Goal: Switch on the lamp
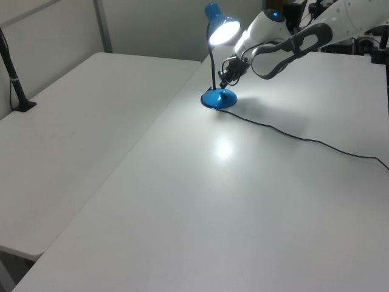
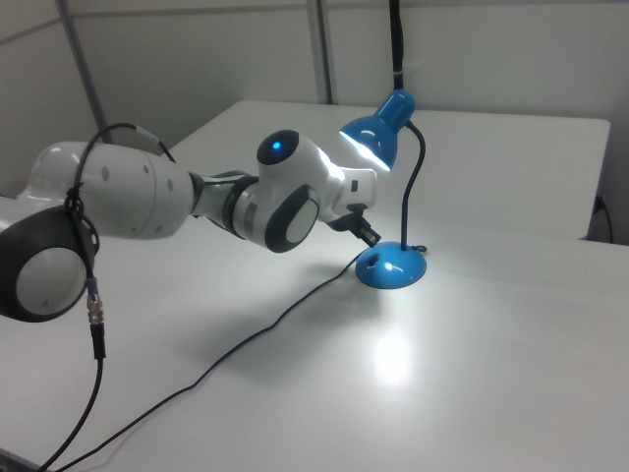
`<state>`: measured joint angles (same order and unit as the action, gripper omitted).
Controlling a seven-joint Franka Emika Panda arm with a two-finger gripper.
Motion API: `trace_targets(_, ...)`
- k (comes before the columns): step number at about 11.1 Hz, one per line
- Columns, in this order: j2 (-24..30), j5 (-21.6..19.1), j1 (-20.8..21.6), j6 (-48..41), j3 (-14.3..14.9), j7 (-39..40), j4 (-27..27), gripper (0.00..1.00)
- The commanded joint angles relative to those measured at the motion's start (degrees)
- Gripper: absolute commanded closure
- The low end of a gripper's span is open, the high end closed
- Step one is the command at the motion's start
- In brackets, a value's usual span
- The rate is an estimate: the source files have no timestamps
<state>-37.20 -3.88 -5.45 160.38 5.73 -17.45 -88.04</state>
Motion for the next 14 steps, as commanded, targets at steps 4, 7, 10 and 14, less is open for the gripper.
trace_targets(4,21.8,0.01,1.48,-16.34,-3.1,0.83,-17.17,0.95)
trace_targets(7,32.33,-0.77,2.54,-38.91,-2.66,9.86,-16.9,0.59)
trace_targets(10,38.77,-0.34,6.31,-56.42,0.93,13.31,-13.75,0.0)
trace_targets(14,39.93,-0.69,7.82,-65.54,2.88,21.32,-11.1,0.0)
